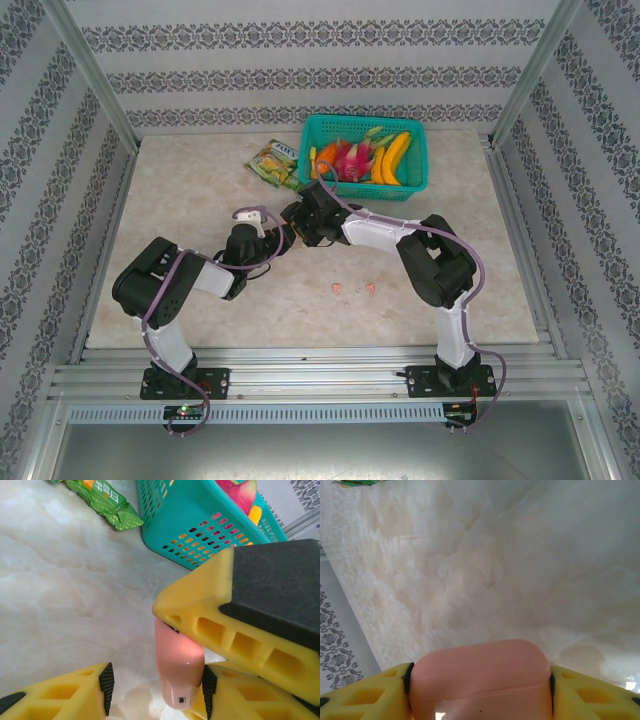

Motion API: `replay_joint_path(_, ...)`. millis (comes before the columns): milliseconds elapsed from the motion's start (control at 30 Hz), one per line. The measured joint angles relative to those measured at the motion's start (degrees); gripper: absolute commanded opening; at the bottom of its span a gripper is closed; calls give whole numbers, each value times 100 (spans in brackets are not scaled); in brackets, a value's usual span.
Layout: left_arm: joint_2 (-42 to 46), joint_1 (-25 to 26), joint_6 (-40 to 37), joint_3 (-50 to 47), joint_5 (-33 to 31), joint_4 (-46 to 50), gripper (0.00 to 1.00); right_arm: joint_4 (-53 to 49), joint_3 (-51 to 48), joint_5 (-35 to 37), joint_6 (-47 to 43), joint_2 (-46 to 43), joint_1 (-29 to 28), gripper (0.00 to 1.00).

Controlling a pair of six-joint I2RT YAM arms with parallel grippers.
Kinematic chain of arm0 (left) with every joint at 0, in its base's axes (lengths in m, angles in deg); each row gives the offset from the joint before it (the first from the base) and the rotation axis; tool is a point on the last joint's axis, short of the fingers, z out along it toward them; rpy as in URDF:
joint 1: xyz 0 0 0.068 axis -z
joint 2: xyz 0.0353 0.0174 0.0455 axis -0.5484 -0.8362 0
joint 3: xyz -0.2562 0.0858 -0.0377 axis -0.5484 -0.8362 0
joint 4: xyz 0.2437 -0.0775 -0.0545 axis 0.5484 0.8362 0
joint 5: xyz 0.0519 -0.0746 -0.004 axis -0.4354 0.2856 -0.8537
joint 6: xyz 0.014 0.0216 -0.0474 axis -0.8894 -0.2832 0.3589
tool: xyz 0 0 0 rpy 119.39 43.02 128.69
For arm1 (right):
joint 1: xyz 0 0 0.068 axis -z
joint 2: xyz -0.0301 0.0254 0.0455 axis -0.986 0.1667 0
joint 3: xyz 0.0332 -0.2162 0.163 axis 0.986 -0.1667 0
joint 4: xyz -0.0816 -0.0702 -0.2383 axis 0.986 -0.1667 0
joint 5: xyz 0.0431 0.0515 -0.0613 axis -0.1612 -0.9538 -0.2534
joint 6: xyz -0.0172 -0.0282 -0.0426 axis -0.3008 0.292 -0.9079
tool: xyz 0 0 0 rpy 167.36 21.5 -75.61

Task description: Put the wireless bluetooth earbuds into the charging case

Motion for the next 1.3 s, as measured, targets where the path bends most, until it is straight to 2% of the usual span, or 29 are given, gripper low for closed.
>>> replay_joint_path(200, -74, 4, 59, 79, -13, -85, 51, 90, -11, -26, 79, -63, -2, 46)
replay_joint_path(500, -166, 17, 146, 105, 0, -297, 34, 306, -103, -28, 188, -72, -31, 46)
replay_joint_path(967, -240, 74, 188, 127, 83, -415, 12, 468, -321, 57, 229, -170, -35, 47)
replay_joint_path(1033, -240, 74, 188, 127, 103, -415, 10, 487, -350, 61, 229, -188, -35, 51)
replay_joint_path(1200, -232, 79, 186, 127, 173, -428, 7, 509, -396, 59, 240, -234, -22, 70)
replay_joint_path(1300, -201, 70, 186, 127, 140, -396, 7, 535, -455, -11, 245, -339, 44, 75)
